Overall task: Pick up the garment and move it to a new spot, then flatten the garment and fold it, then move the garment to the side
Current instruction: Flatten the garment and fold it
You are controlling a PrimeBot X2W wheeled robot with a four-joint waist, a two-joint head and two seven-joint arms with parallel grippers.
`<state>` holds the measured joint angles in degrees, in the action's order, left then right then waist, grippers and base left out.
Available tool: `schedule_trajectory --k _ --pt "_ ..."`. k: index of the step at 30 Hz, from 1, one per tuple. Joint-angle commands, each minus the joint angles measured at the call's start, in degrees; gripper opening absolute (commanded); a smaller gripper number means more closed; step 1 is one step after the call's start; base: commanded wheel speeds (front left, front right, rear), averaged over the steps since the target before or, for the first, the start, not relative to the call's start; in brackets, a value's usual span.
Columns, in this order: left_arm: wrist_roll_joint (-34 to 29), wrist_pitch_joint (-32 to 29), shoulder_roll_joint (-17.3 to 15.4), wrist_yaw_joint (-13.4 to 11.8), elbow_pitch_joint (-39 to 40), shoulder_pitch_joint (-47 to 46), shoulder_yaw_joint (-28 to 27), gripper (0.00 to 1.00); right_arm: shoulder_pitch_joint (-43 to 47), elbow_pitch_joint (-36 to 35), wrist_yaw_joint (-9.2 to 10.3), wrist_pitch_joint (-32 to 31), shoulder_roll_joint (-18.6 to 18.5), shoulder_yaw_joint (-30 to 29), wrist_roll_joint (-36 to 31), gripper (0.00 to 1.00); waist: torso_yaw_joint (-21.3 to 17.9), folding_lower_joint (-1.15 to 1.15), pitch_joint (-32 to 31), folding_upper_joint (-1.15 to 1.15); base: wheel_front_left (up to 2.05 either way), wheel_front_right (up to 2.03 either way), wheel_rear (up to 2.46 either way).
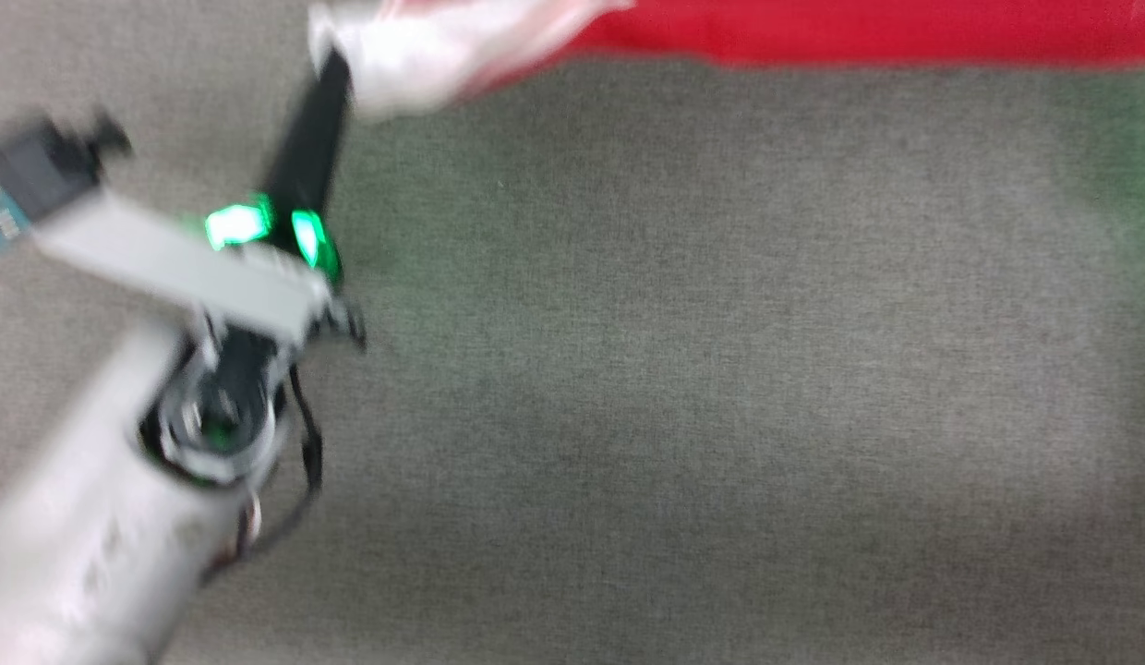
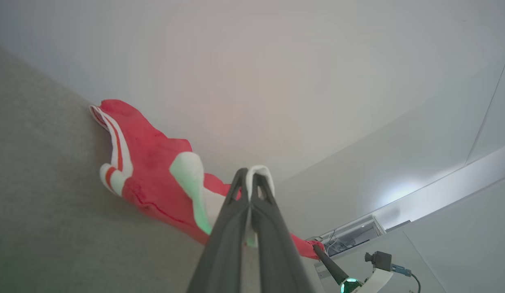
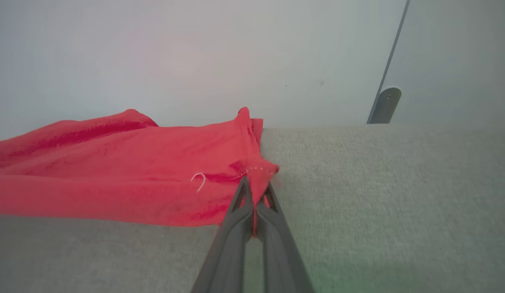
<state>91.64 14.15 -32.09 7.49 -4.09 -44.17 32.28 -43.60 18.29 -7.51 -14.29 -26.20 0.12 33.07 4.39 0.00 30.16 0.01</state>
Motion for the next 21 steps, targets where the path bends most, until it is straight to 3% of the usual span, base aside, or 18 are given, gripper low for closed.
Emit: schedule_trajectory --k 1,10,21 --pt "-0.80 0.15 -0.34 -0.04 0.37 0.90 -0.29 0.00 0.98 -0.86 0.04 -0.17 -0.24 -0.58 0.64 0.00 0.05 0.00 -0.96 -0.01 0.00 0.00 0.00" --pt "-4.80 1.07 -1.37 -0.04 8.48 19.06 -4.57 0.00 24.59 -19.74 0.04 -8.12 3.59 -10.19 1.21 0.00 -0.60 0.00 -4.59 -0.01 0.00 0.00 0.00" --pt "-9.80 1.07 -2.61 -0.04 18.81 37.67 -11.92 0.00 41.85 -36.12 0.05 -14.61 10.16 -18.63 1.21 0.00 -1.17 0.00 -7.34 -0.01 0.00 0.00 0.00"
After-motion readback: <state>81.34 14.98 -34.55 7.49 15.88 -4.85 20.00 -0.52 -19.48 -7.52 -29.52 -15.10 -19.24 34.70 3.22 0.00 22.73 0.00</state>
